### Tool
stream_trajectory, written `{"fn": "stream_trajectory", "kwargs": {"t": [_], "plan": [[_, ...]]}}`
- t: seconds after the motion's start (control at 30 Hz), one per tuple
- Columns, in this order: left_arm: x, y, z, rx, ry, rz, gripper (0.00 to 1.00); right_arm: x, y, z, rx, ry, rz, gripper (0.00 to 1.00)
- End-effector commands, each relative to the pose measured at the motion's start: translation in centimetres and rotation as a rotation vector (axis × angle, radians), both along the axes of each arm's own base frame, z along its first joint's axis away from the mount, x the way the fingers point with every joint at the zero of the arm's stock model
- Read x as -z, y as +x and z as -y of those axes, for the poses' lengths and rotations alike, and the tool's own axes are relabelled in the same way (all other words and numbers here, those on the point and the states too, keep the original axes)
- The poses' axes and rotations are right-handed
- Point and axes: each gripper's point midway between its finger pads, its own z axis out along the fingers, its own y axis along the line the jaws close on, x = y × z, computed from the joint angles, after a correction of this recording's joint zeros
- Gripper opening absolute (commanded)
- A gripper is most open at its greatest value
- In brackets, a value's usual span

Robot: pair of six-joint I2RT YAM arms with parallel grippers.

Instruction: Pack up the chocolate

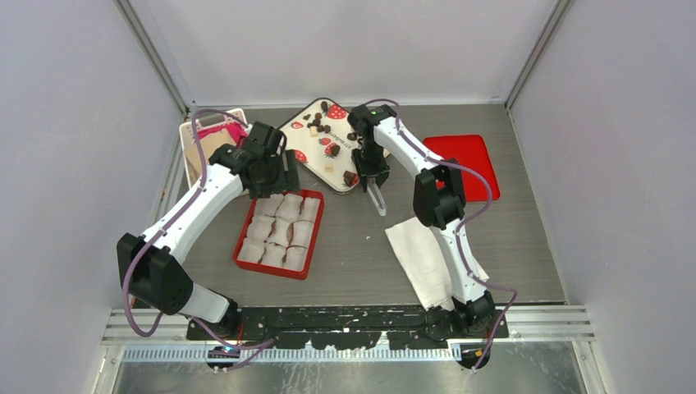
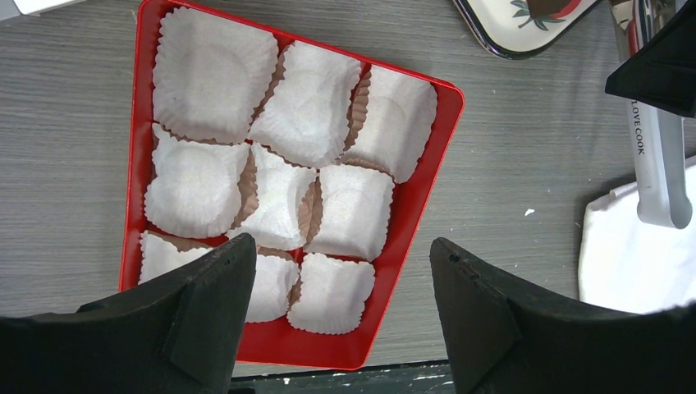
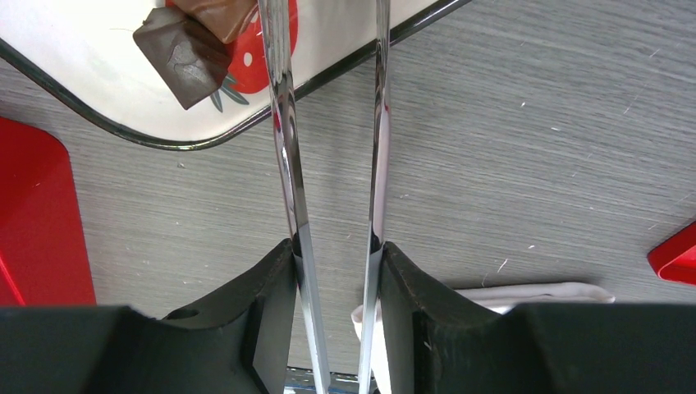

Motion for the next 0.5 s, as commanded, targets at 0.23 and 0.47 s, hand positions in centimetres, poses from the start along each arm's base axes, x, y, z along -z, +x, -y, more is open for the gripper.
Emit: {"fn": "stream_trajectory", "kwargs": {"t": [0.23, 0.47], "plan": [[-3.6, 1.2, -2.4, -0.039, 0.012, 0.096, 0.79, -6.9, -0.6, -0.6, 0.007, 0.114, 0.133, 0.01], [-5.8, 1.1, -5.7, -0.116, -0.009, 0.139, 0.79, -10.4, -3.0, -2.0, -0.015, 0.225, 0.159, 0.01]]}}
